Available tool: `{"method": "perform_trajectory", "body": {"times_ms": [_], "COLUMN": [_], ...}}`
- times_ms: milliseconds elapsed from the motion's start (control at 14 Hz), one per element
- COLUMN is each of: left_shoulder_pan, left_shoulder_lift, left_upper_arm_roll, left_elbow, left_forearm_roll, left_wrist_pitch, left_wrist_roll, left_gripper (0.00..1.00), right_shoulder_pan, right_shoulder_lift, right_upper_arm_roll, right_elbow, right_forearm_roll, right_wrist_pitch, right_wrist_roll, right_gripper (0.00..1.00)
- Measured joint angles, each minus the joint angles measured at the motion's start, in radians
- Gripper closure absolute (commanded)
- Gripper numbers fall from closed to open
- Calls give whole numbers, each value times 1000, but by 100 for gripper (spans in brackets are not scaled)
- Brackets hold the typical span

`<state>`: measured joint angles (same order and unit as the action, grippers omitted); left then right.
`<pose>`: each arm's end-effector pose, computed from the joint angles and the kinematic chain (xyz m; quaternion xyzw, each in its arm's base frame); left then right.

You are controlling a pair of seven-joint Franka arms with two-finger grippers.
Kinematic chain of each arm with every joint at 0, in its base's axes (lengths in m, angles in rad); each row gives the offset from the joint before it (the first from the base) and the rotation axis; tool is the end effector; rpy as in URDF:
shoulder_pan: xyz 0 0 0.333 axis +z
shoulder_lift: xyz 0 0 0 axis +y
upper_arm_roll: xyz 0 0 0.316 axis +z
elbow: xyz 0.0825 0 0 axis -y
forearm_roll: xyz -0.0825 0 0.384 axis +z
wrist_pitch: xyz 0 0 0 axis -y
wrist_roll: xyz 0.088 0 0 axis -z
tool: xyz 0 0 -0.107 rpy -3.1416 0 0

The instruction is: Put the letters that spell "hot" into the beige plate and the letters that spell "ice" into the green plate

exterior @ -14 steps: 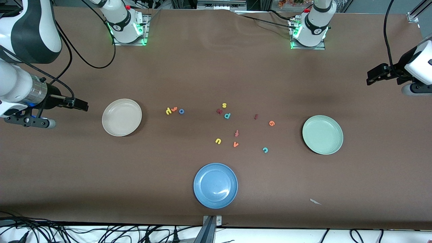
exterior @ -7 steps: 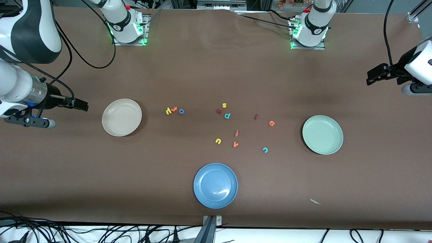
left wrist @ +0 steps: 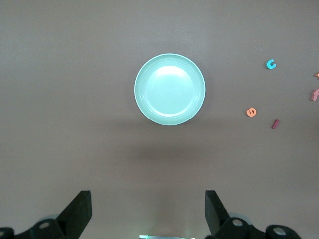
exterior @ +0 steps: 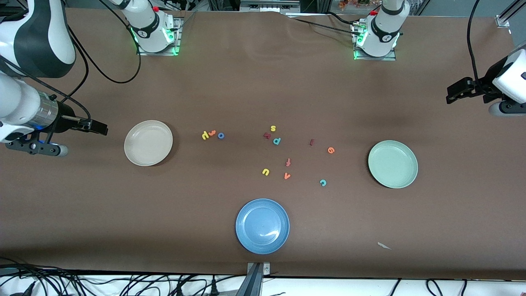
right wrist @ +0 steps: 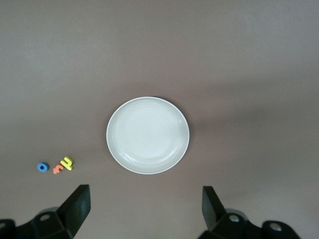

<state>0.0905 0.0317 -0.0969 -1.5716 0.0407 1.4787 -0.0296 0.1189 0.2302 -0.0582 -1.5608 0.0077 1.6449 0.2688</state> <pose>0.5530 0.0020 0.5993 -0.9978 -0.0121 0.0618 0.0199 0.6152 0.0413 0.5000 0.9919 -0.1039 -0.0713 0.0148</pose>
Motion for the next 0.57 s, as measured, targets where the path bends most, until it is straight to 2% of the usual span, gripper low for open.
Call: {"method": "perform_trajectory", "body": {"times_ms": [357,571], "left_shoulder_pan": [0,-3], "left_shoulder_lift": [0,0], "left_upper_arm_roll": [0,-2], "left_elbow": [0,0], "left_forearm_roll": [0,0], "left_wrist_pitch": [0,1], "left_wrist_roll": [0,0], "left_gripper": [0,0], "right_shoulder_pan": [107,173], "right_shoulder_lift": [32,63], "right_upper_arm_roll": [7,9], "right_elbow": [-13,-37], "right_forearm_roll": [1,2], "right_wrist_pitch": [9,81], "right_wrist_roll": [296,488], "right_gripper": [1,1]}}
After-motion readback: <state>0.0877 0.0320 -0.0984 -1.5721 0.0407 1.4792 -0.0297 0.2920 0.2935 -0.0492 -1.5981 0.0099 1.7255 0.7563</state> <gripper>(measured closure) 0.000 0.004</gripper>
